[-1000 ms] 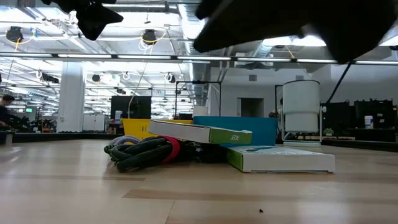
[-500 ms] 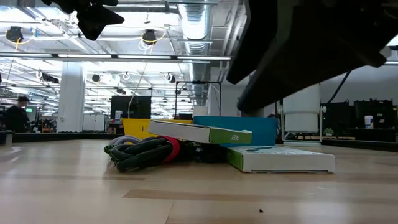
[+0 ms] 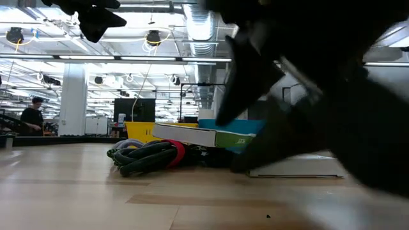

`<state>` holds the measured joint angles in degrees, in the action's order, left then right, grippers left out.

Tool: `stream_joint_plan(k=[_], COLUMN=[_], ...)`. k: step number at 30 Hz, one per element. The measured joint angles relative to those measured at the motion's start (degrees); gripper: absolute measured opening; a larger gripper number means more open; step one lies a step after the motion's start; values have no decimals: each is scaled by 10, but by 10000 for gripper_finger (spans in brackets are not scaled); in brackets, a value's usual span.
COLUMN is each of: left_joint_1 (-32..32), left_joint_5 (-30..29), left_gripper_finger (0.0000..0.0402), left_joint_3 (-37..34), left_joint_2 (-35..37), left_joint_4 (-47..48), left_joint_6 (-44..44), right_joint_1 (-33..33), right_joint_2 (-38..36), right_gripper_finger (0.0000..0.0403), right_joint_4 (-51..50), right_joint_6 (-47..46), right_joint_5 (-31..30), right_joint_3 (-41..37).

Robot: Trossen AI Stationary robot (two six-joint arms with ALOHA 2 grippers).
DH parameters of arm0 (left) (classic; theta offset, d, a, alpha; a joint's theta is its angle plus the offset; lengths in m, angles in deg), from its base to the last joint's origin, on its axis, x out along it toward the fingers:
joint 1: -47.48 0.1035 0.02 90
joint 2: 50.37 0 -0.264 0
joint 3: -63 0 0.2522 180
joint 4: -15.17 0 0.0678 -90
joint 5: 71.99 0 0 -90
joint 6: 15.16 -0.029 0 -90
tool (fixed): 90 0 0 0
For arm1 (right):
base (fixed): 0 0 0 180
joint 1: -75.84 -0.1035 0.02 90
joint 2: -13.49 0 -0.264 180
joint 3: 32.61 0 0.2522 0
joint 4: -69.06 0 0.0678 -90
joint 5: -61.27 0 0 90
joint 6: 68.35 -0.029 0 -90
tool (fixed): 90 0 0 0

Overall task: Pick and place items into bin
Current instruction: Put the left SD card reader box into the blue bin

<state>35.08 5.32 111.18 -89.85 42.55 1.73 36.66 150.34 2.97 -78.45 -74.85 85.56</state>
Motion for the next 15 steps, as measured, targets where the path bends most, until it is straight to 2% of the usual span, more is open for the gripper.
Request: stream_joint_plan(k=[7, 15], left_joint_1=[0, 0], left_joint_5=[0, 0], left_gripper_finger=[177, 177], left_joint_3=[0, 0], left_joint_2=[0, 0], left_joint_4=[11, 10], left_joint_6=[3, 3], right_joint_1=[-7, 1], right_joint_2=[30, 31], right_gripper_finger=[244, 244], right_joint_4=[-7, -3], right_joint_6=[15, 12], right_joint_5=[-60, -64], right_joint_3=[34, 35])
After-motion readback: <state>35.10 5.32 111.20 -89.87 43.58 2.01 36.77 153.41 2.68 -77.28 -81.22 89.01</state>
